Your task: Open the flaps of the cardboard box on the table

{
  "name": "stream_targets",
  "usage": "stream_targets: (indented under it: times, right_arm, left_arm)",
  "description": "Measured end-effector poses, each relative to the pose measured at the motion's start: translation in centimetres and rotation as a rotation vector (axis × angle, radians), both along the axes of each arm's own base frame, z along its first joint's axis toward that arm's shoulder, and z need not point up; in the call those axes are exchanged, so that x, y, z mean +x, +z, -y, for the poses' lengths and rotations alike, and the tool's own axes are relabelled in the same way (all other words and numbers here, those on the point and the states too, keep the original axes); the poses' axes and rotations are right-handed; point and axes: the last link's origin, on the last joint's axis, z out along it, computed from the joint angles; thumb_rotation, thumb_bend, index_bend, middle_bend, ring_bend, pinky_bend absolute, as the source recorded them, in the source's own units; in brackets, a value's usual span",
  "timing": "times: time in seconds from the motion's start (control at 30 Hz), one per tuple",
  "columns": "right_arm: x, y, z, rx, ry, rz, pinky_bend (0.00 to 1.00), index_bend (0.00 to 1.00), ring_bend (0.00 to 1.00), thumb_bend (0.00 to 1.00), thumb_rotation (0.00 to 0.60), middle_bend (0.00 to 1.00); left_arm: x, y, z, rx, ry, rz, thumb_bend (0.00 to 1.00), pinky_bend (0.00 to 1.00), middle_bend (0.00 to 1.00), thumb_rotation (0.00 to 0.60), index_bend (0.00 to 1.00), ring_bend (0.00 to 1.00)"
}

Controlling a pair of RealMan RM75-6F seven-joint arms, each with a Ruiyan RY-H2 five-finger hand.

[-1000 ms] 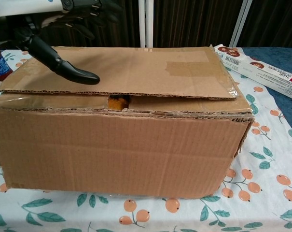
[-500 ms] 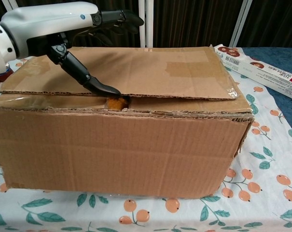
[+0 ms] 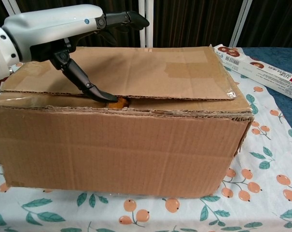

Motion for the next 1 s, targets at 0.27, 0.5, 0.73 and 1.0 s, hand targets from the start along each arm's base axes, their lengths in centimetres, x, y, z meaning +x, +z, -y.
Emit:
stream_targets:
  times: [0.27, 0.5, 0.73, 1.0]
  right_arm:
    - [-0.1, 0.0, -0.1, 0.004, 0.006, 0.012, 0.0, 0.0, 0.0, 0.34, 0.6, 0.0]
    - [-0.2, 0.1, -0.2, 0.0, 0.012, 0.027, 0.0, 0.0, 0.0, 0.34, 0.6, 0.0]
    - [0.0, 0.4, -0.3, -0.014, 0.028, 0.033, 0.0, 0.0, 0.0, 0.34, 0.6, 0.0]
    - [0.6, 0.7, -0.4, -0.031, 0.059, 0.039, 0.0, 0.0, 0.0, 0.34, 0.6, 0.0]
  left_arm:
    - [0.2, 0.2, 0.2, 0.091, -0.017, 0.014, 0.1, 0.17, 0.03, 0.598, 0.0, 0.06]
    - [-0.2, 1.8, 0.2, 0.197, -0.002, 0.041, 0.18, 0.17, 0.03, 0.6, 0.0, 0.06]
    - [-0.7, 4.4, 0.3, 0.329, 0.016, 0.071, 0.22, 0.17, 0.03, 0.6, 0.0, 0.06]
    - [-0.6, 7.4, -1.8, 0.466, 0.044, 0.119, 0.22, 0.17, 0.03, 0.6, 0.0, 0.06]
